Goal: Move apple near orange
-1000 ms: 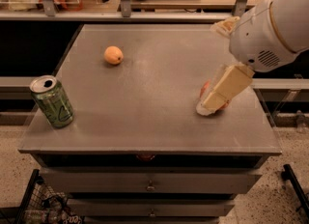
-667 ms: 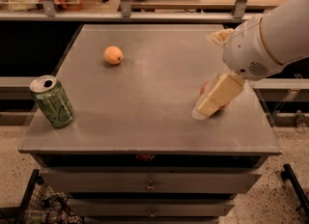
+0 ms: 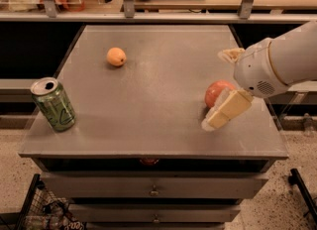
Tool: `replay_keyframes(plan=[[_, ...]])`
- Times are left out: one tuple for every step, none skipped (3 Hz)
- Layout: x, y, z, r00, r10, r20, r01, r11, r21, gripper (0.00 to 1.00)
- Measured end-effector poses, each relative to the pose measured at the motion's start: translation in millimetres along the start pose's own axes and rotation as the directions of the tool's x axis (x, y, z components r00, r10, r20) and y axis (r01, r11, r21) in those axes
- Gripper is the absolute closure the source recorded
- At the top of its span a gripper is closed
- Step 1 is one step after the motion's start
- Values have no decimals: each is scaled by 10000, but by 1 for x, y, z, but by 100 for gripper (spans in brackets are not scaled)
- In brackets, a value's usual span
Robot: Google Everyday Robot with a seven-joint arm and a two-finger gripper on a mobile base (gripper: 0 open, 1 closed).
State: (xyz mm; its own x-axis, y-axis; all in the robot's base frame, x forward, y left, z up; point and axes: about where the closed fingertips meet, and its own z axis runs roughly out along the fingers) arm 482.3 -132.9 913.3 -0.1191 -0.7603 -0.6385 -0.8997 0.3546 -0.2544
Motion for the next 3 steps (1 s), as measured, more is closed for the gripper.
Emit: replay_keyframes(plan=[[19,-3,12,9994,308,123,-307,9995,-107,0],[34,-4,25,9981,582,184,-577,9978,-312,0],[44,-7,34,9971,717,264,-704,9964,-476,17]])
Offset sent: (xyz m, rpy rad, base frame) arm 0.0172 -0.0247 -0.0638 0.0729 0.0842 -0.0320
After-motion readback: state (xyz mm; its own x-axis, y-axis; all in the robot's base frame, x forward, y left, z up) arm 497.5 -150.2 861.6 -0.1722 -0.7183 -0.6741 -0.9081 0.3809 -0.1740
